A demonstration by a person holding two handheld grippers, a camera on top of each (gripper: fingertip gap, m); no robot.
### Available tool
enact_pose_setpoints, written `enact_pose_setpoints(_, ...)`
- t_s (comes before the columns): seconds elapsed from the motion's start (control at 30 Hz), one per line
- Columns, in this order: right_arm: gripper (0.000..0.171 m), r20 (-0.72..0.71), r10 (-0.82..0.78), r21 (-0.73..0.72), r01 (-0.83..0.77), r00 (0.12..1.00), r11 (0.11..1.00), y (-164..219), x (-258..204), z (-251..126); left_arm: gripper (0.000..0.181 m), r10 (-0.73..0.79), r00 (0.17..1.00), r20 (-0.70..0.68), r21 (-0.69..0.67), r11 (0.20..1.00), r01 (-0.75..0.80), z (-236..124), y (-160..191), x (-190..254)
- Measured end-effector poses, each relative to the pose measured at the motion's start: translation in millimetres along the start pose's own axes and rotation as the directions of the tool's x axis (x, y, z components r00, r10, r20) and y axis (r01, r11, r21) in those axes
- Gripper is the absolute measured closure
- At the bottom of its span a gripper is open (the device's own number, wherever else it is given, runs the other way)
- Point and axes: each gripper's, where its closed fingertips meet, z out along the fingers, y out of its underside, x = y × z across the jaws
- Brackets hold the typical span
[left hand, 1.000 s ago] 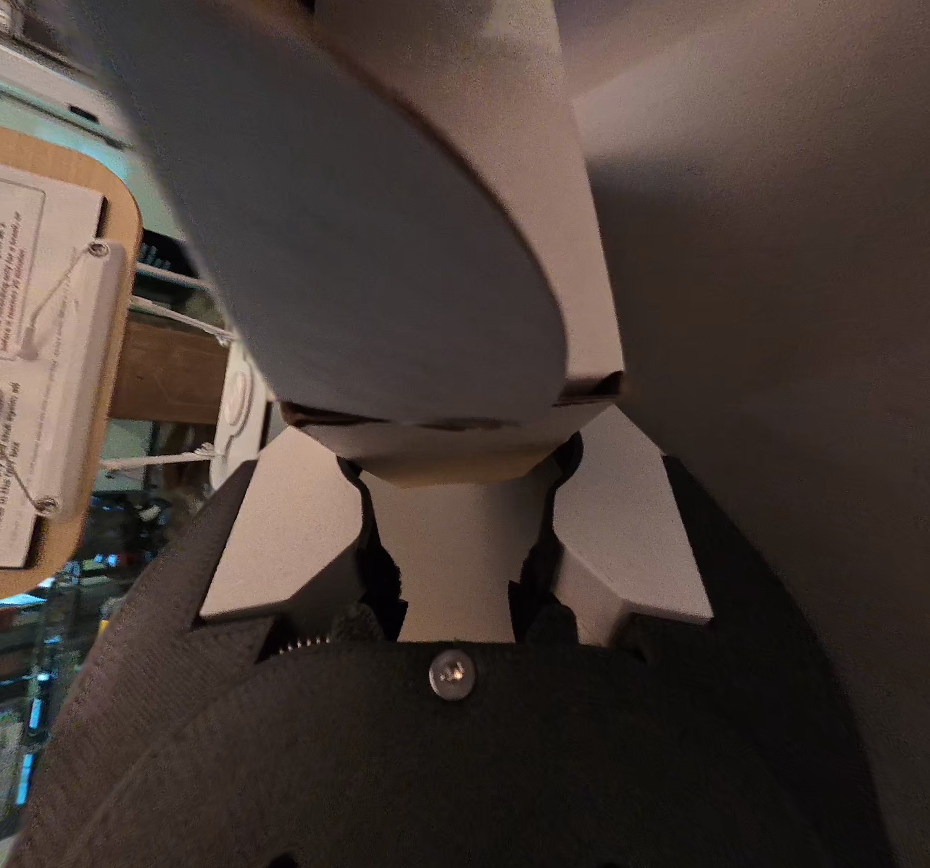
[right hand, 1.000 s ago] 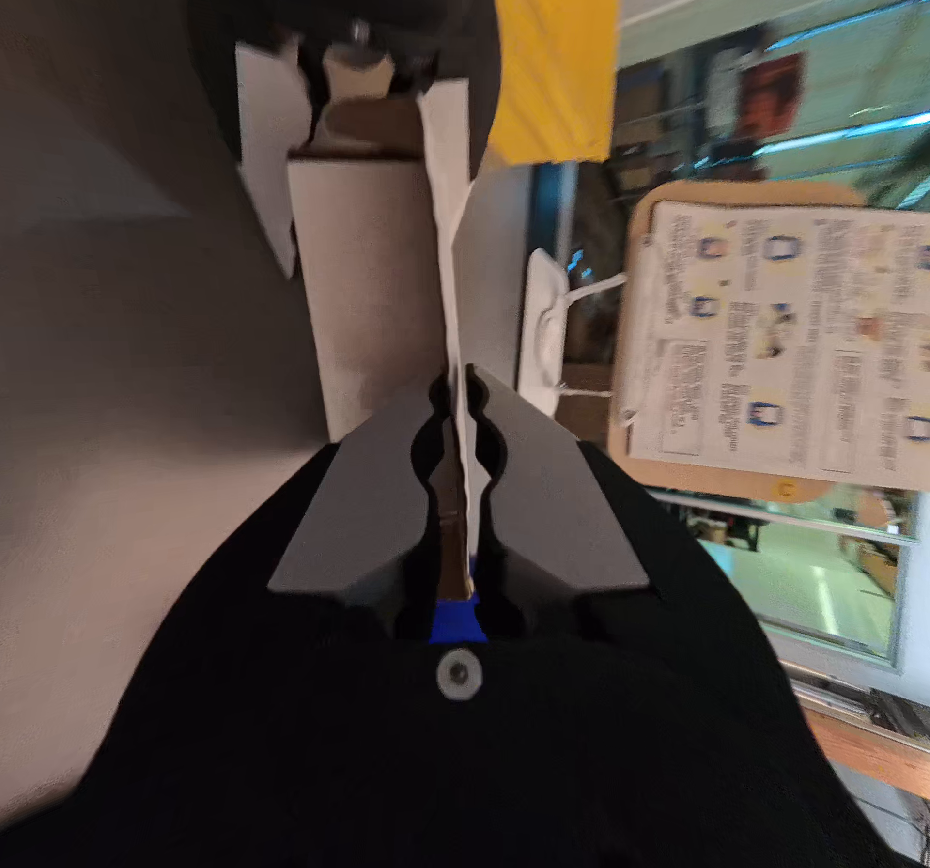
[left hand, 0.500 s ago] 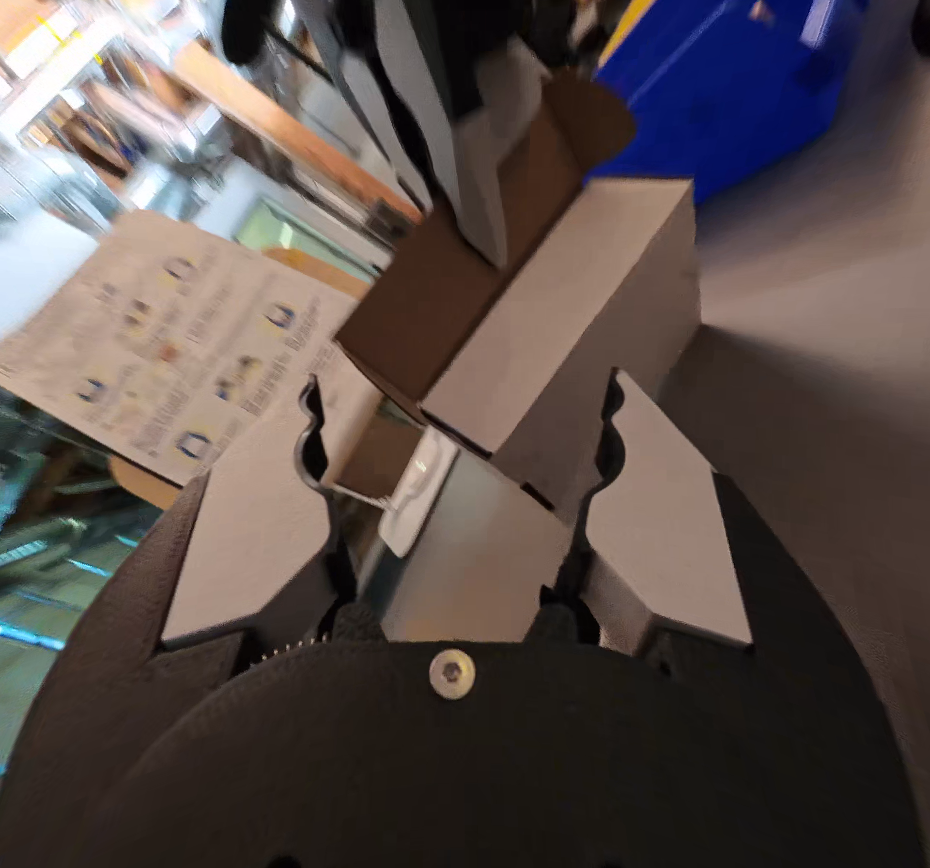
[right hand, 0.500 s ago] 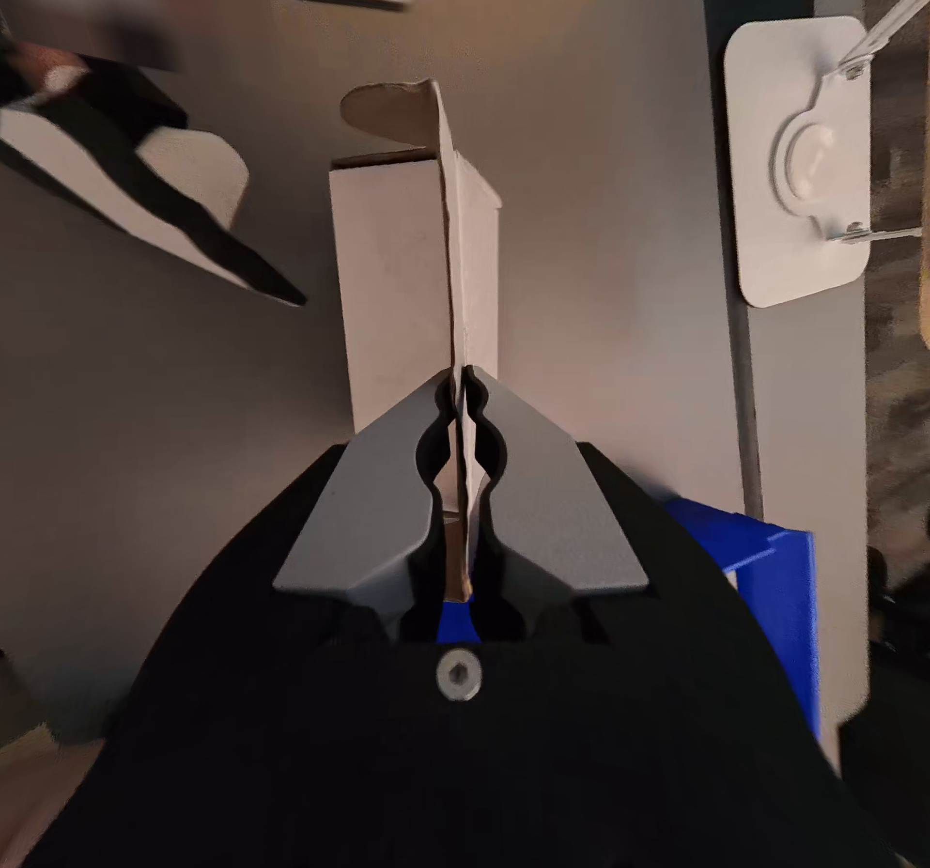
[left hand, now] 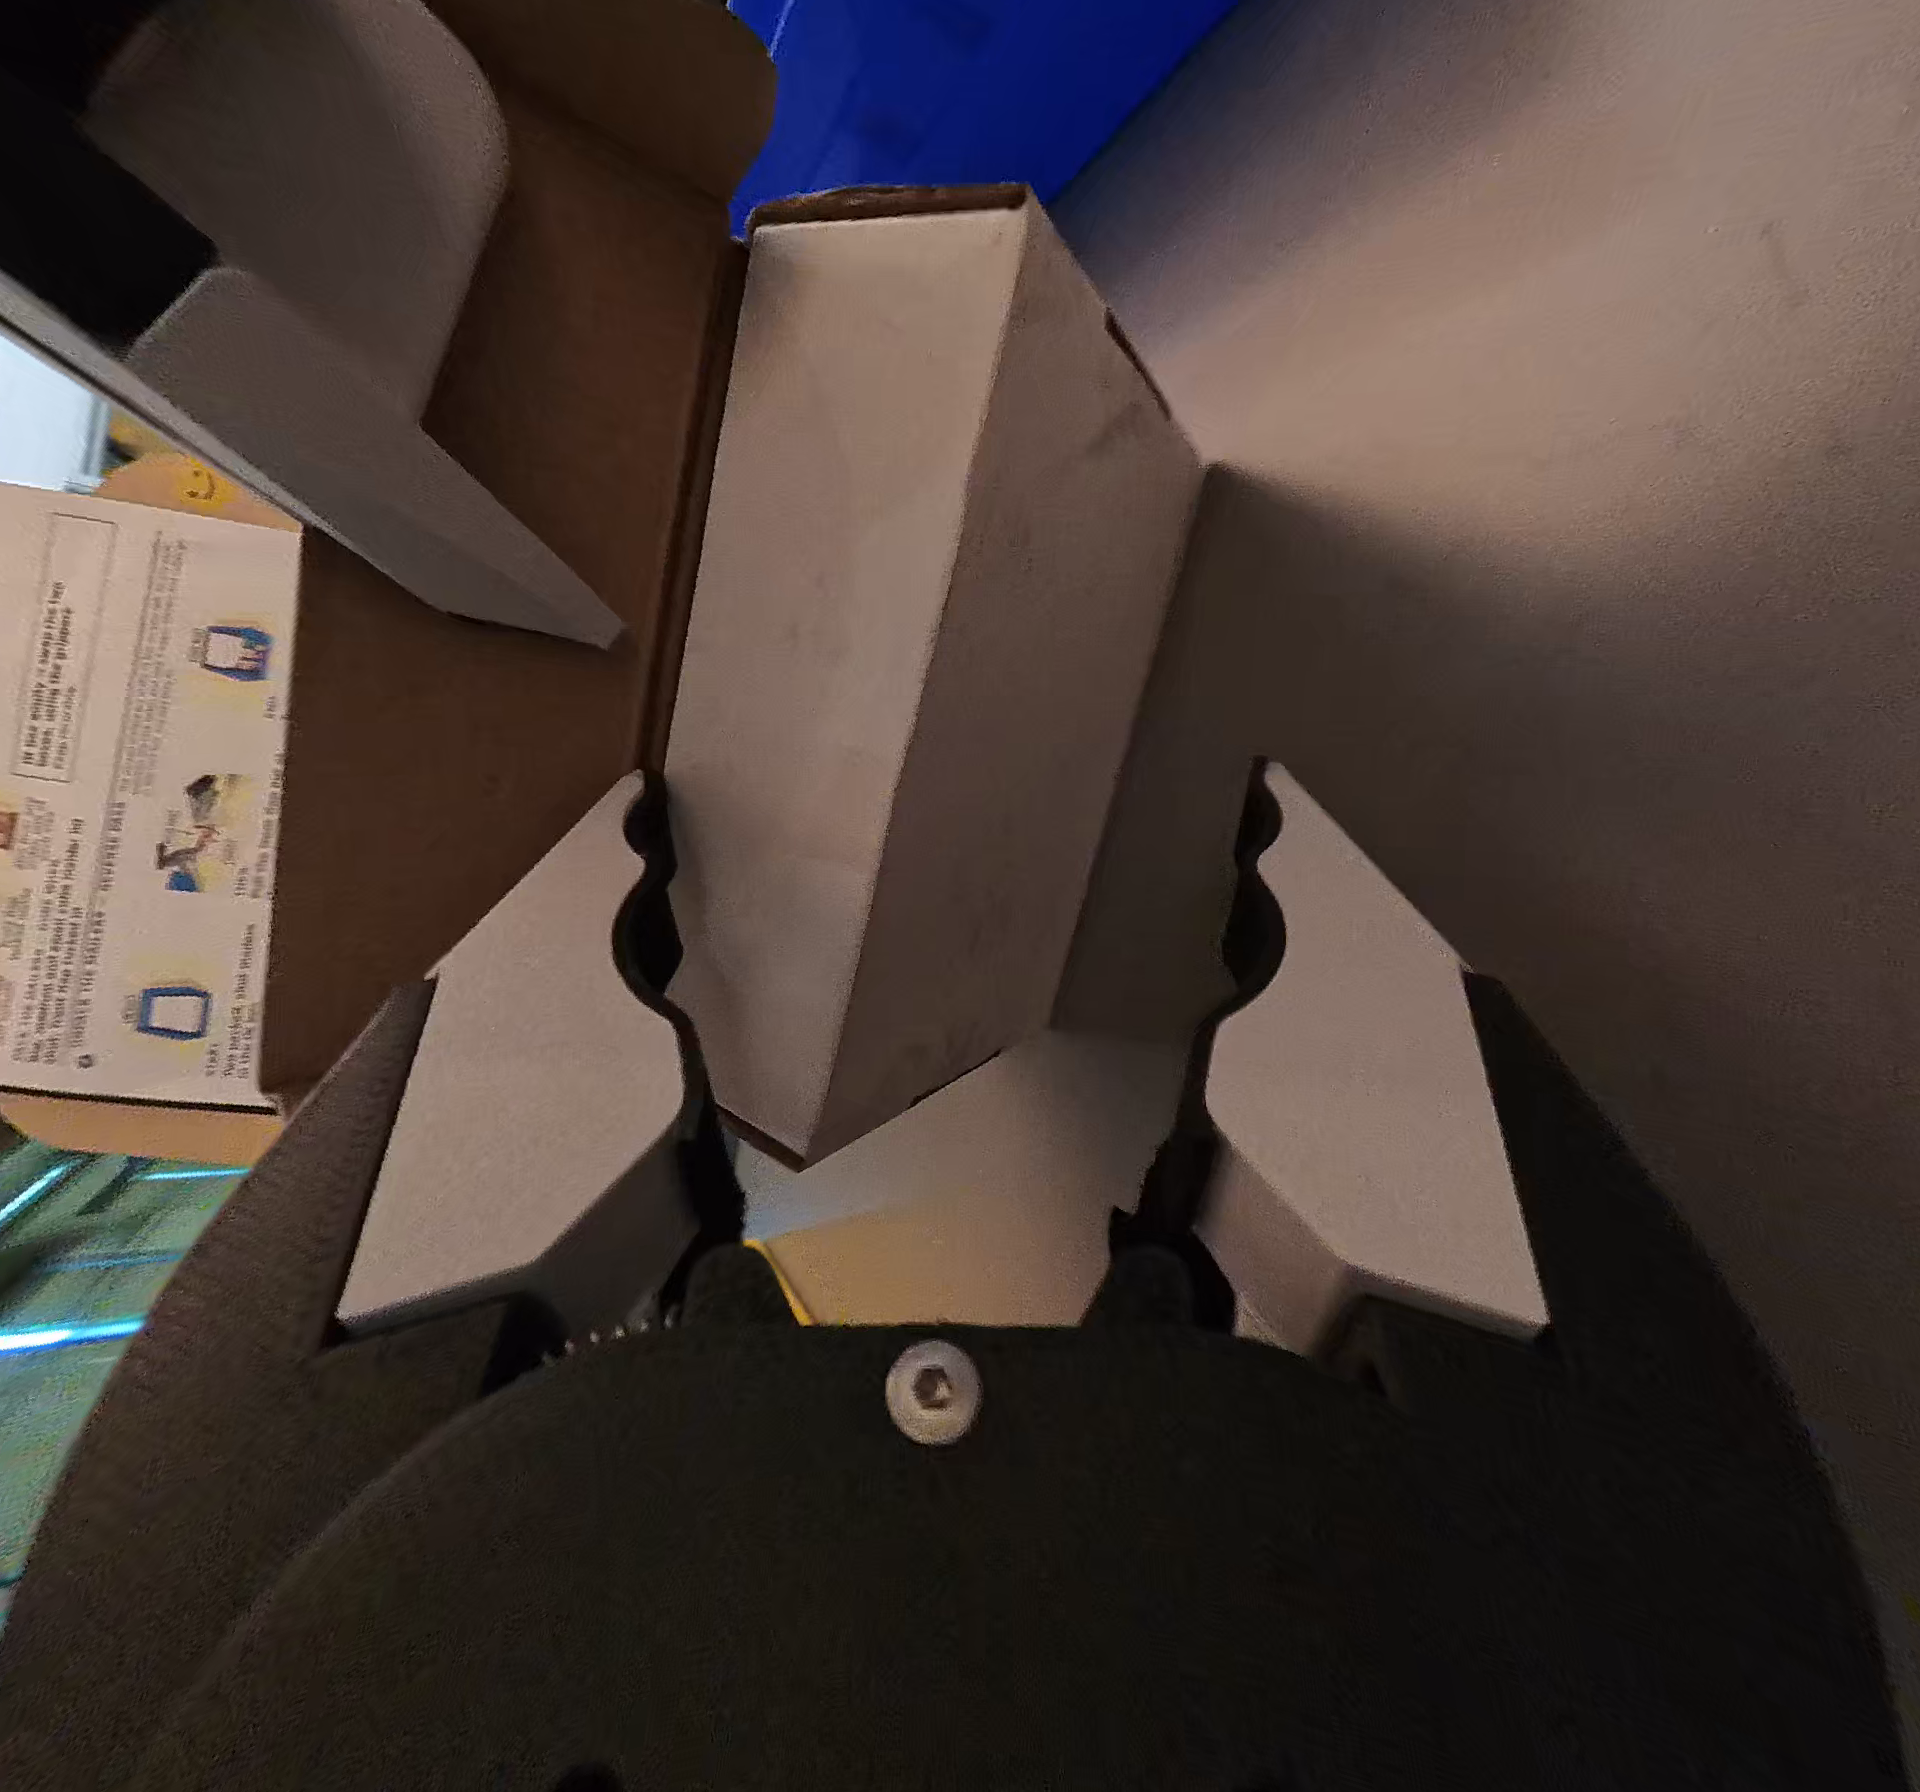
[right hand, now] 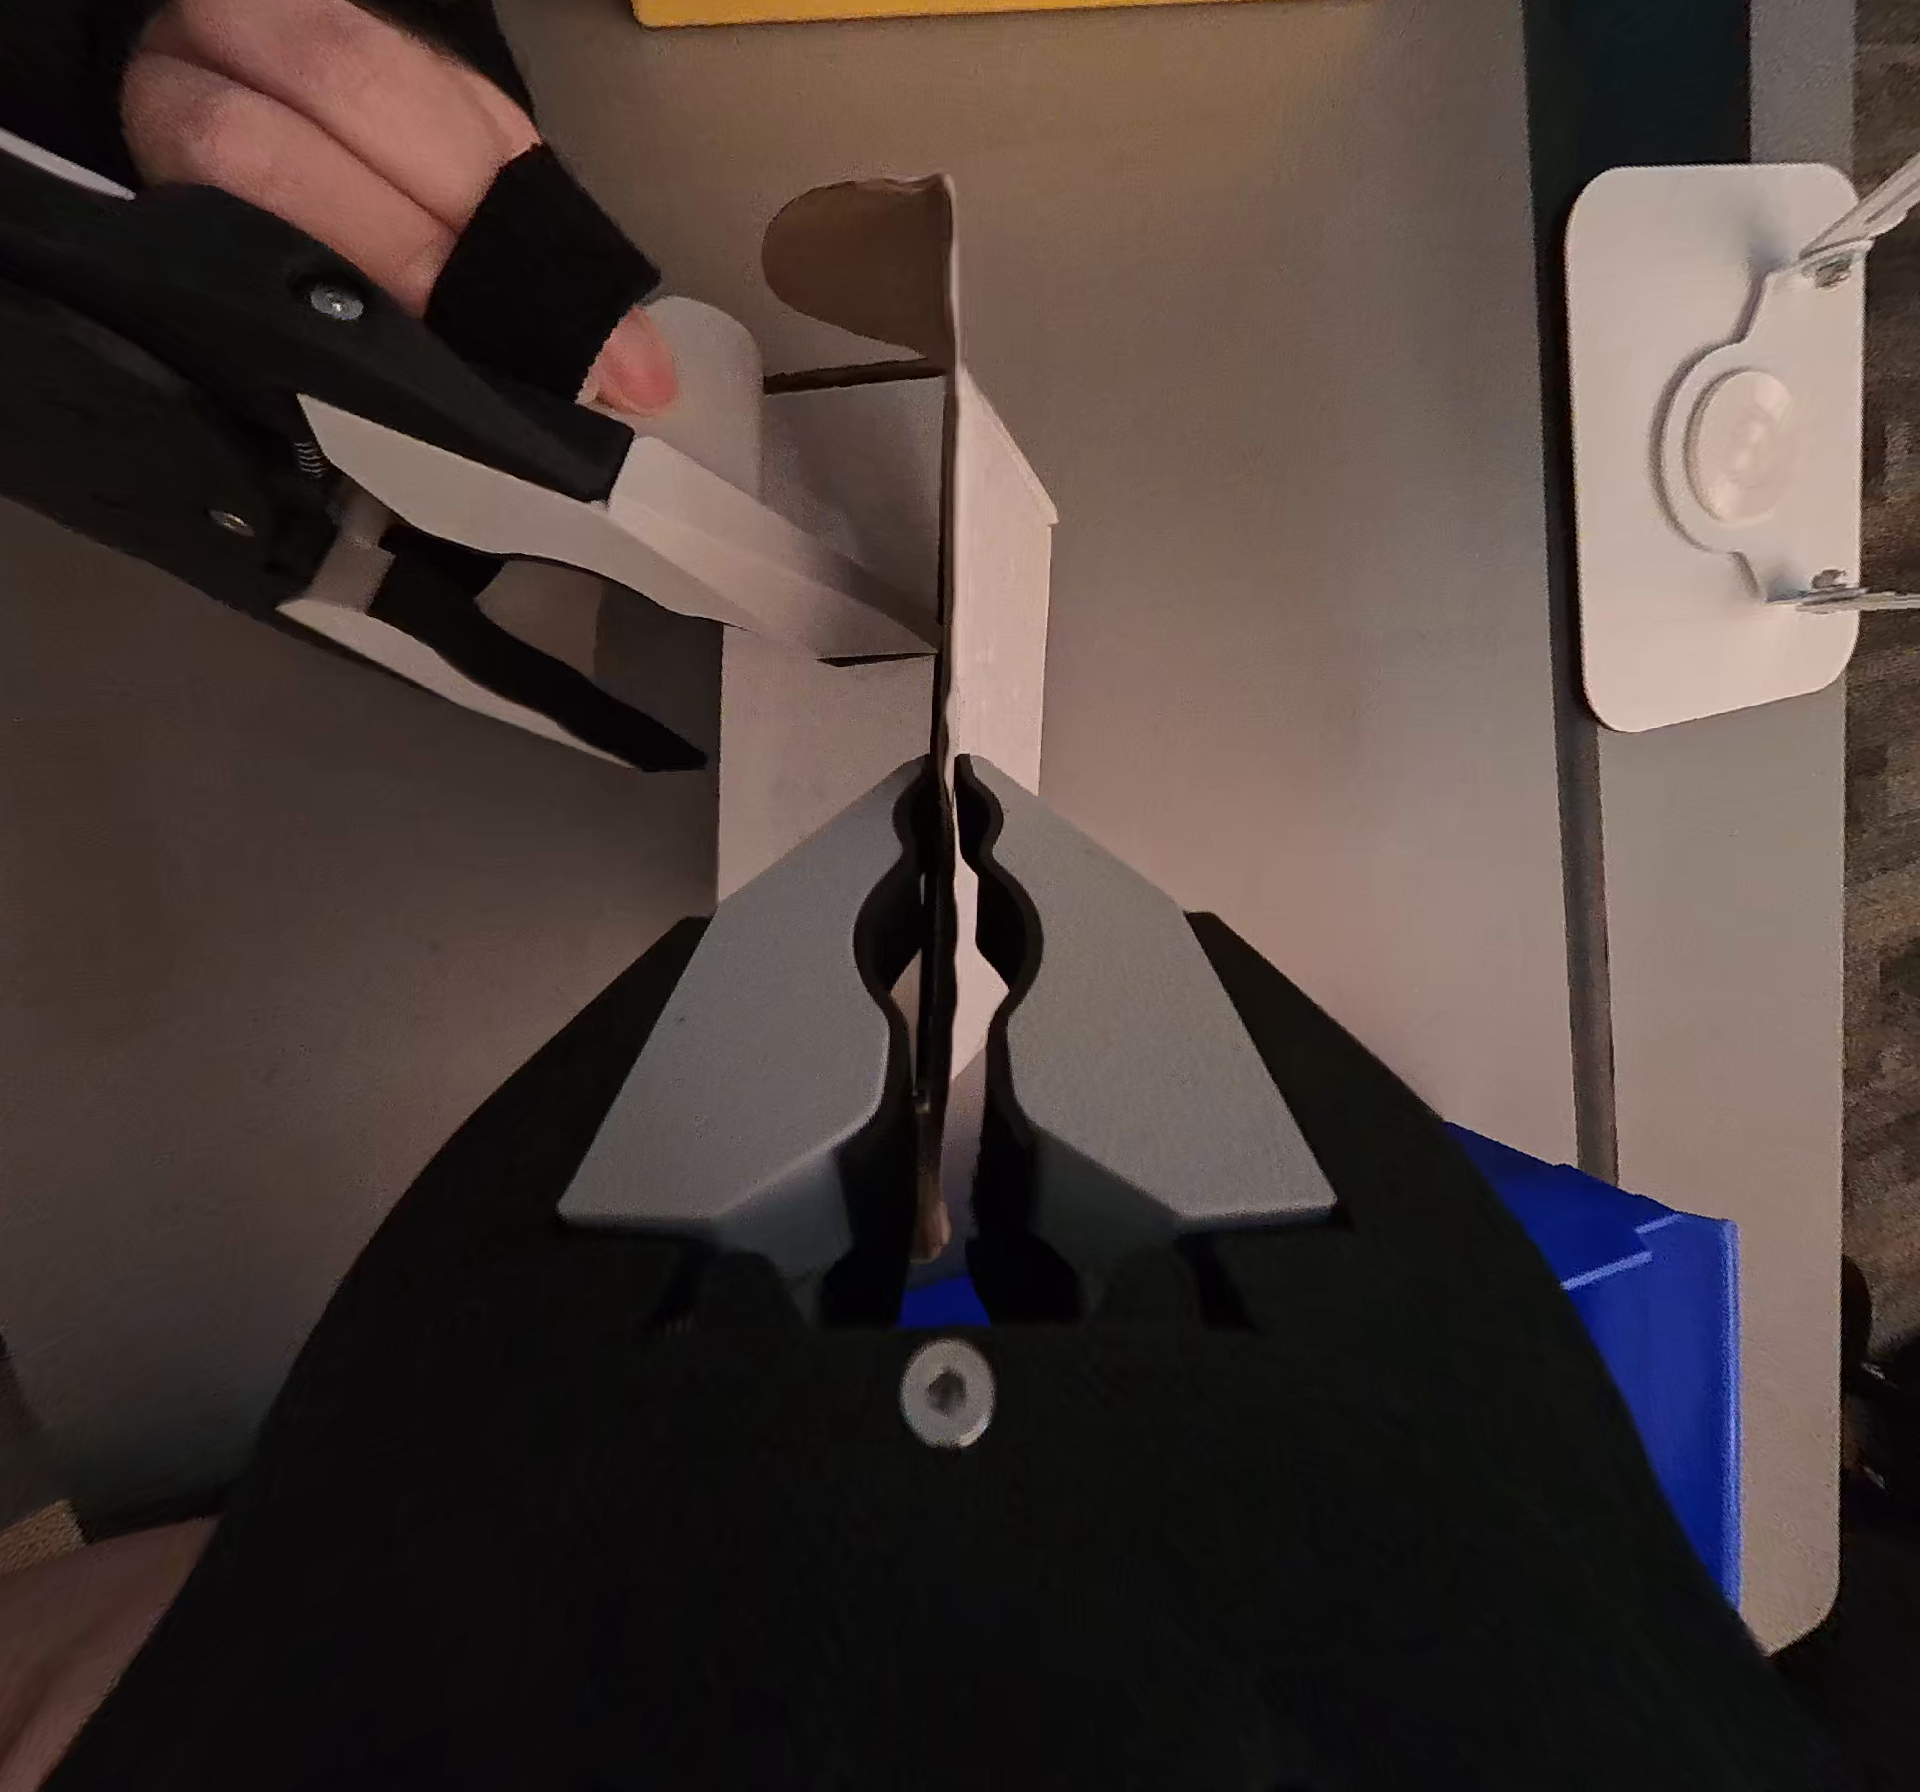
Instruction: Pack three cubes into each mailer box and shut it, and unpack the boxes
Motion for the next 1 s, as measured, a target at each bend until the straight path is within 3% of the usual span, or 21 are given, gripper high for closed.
enact_pose_setpoints(0.1,0.171,-0.087,0.004,0.024,-0.002,0.996,1.000,-2.7,15.7,-5.3,0.084,-0.039,0.999,-0.029,0.043,0.998,0.040,-7.2,-5.4,3.9)
enact_pose_setpoints(0.2,0.170,-0.096,0.015,0.059,-0.009,0.995,0.998,-4.4,17.8,-15.9,0.124,-0.041,0.998,-0.044,0.118,0.992,0.046,-18.4,-14.1,6.5)
enact_pose_setpoints(0.33,0.171,-0.094,-0.037,0.106,0.047,0.995,0.993,-13.6,9.9,-21.2,0.092,-0.151,0.979,-0.138,0.145,0.975,0.171,-18.7,-26.4,14.7)
enact_pose_setpoints(0.4,0.171,-0.096,-0.055,0.101,0.065,0.994,0.993,-14.7,8.1,-19.8,0.085,-0.219,0.954,-0.206,0.118,0.962,0.246,-15.7,-27.8,20.4)
enact_pose_setpoints(0.6,0.170,-0.123,-0.134,0.126,0.150,0.983,0.981,-13.8,12.8,-21.7,0.107,-0.304,0.903,-0.305,-0.019,0.949,0.314,-5.7,-7.4,38.2)
enact_pose_setpoints(0.73,0.170,-0.248,-0.191,0.160,0.234,0.950,0.959,-17.2,35.0,-23.6,0.123,-0.274,0.921,-0.277,-0.041,0.961,0.274,-4.0,-3.6,36.2)
enact_pose_setpoints(1.0,0.165,-0.280,0.067,0.271,0.012,0.958,0.962,-16.4,95.0,5.2,0.147,-0.212,0.945,-0.249,-0.028,0.977,0.212,-6.2,-6.1,34.7)
